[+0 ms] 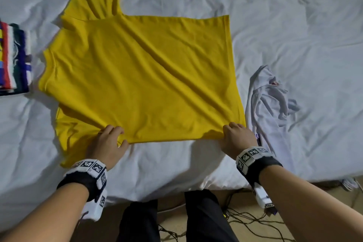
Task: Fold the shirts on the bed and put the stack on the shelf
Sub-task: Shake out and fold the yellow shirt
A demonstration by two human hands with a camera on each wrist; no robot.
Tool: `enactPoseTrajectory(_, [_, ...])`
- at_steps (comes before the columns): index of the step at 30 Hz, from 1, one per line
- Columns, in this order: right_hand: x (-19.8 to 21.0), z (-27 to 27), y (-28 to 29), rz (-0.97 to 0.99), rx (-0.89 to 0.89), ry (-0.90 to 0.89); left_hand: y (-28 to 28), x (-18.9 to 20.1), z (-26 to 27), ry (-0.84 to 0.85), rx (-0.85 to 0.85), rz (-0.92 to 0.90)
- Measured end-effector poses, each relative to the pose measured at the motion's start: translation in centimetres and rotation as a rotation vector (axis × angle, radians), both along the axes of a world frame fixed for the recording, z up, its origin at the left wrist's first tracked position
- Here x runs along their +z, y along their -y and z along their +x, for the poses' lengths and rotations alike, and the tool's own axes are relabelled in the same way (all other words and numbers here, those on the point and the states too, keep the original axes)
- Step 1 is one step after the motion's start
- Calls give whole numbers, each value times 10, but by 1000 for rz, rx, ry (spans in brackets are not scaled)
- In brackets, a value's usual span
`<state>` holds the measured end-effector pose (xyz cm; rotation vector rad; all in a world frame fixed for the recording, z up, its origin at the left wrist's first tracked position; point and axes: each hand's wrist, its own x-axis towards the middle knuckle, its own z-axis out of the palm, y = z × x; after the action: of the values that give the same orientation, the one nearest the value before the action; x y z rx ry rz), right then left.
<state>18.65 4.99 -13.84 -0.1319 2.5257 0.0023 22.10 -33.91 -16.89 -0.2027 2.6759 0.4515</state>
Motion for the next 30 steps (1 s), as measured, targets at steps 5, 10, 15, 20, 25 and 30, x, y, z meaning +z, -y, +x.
enactPoseTrajectory(5, [-6, 4, 89, -271, -144, 123, 62, 14, 4, -74, 354, -75])
enactPoseTrajectory(10, [-15, 18, 207, -372, -193, 190, 135, 6, 5, 60, 459, -126])
enactPoseTrajectory(15, [-29, 35, 313, -414, -438, 268, 178, -13, 5, 141, 434, 91])
enactPoseTrajectory(20, [-31, 40, 369, -468, -599, 232, 187, -13, 6, 169, 350, 343])
enactPoseTrajectory(25, [-34, 50, 381, -612, -745, 166, 210, 2, 33, 45, 626, 727])
enactPoseTrajectory(30, [-29, 74, 371, -721, -792, 175, 232, -2, 90, 208, 787, 894])
